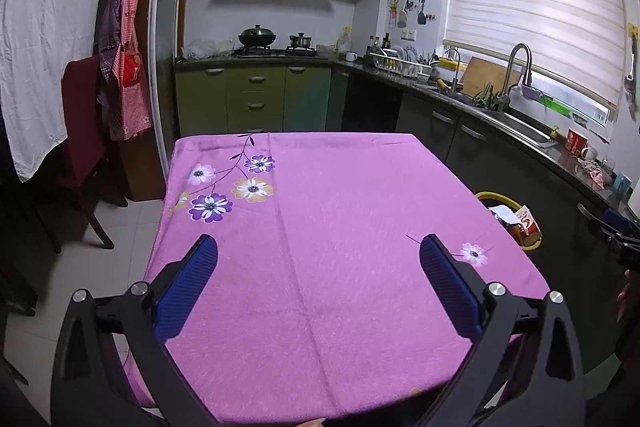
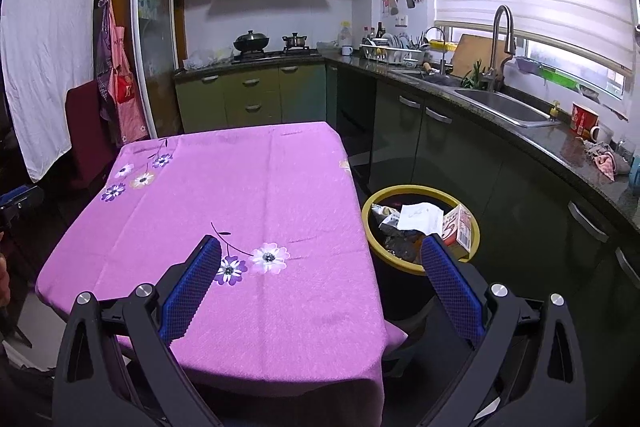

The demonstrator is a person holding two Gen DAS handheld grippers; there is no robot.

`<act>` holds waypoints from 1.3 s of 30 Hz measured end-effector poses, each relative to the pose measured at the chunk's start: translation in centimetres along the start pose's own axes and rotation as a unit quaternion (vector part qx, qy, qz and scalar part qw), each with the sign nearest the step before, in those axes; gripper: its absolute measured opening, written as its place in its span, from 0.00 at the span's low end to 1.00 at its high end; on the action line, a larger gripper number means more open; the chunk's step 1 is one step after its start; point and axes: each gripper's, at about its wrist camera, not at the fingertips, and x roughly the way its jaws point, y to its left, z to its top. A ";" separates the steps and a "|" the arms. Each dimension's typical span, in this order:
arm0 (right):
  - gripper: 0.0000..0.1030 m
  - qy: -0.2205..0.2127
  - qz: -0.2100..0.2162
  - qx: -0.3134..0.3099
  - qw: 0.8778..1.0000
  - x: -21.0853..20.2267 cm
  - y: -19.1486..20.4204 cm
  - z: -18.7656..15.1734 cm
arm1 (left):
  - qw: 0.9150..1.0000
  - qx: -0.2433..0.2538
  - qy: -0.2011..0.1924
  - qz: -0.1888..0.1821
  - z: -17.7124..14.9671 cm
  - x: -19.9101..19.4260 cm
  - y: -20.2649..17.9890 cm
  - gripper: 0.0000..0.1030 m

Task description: Collect trash

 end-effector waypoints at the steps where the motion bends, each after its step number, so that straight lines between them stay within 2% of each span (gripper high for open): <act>1: 0.96 -0.001 0.001 0.000 1.000 -0.1 0.0 0.0 | 1.000 0.001 0.000 0.000 0.0 0.0 -0.1 0.94; 39: 0.96 0.008 -0.002 0.009 1.000 0.4 -0.6 -0.4 | 1.000 0.015 0.013 -0.017 -0.3 0.4 -1.0 0.94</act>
